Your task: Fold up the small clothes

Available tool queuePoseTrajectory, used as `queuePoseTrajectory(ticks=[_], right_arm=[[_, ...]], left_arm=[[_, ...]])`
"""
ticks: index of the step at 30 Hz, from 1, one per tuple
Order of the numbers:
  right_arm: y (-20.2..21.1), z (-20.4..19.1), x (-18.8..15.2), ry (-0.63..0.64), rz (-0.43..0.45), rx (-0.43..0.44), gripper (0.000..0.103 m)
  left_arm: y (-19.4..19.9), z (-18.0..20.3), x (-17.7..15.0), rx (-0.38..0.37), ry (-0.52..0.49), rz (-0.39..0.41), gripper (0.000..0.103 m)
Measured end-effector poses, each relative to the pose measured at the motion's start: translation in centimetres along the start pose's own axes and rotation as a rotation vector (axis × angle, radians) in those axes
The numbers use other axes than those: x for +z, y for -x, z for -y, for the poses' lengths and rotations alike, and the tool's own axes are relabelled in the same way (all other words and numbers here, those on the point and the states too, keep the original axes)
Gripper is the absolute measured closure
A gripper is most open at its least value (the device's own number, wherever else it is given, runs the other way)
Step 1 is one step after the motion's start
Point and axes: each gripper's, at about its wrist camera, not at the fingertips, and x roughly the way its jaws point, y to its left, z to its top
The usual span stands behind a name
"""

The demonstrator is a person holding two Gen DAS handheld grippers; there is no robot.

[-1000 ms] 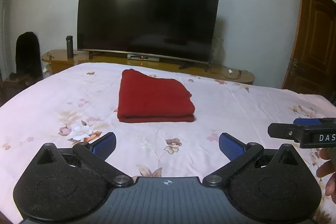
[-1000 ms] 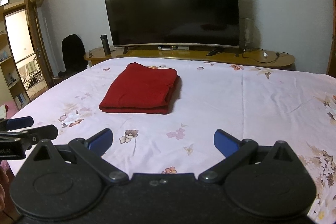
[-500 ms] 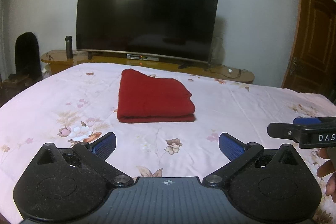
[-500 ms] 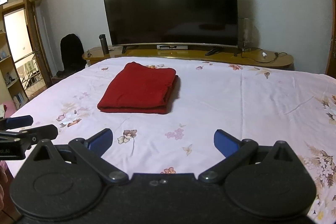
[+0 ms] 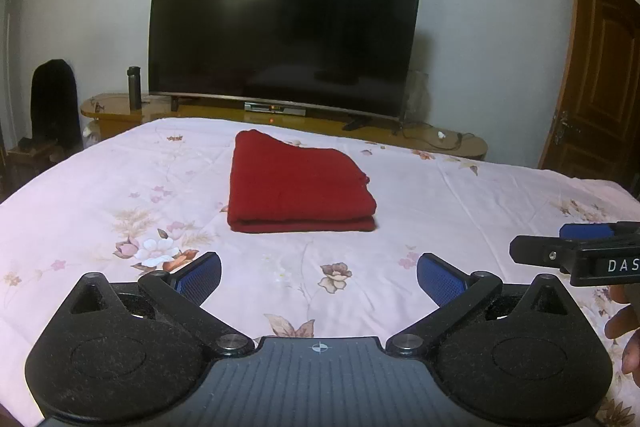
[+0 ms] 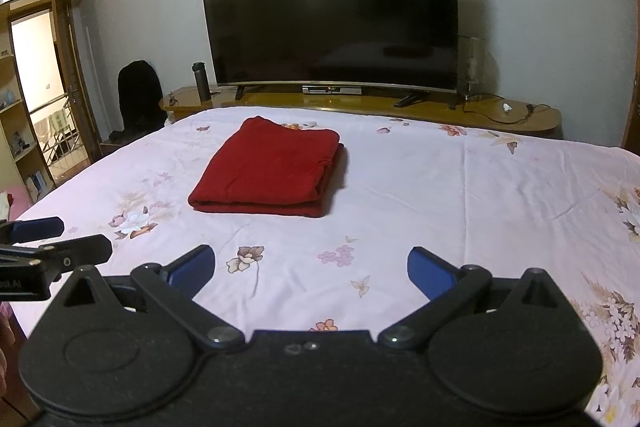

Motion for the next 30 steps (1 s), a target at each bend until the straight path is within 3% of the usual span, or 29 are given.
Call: queuePoseTrajectory(ticks=[30], right_arm=[[-0.50, -0.33, 0.11, 0.028, -0.004, 0.020, 0.001]], left_arm=[[-0.23, -0.82, 0.32, -0.009, -0.012, 0.004, 0.000]])
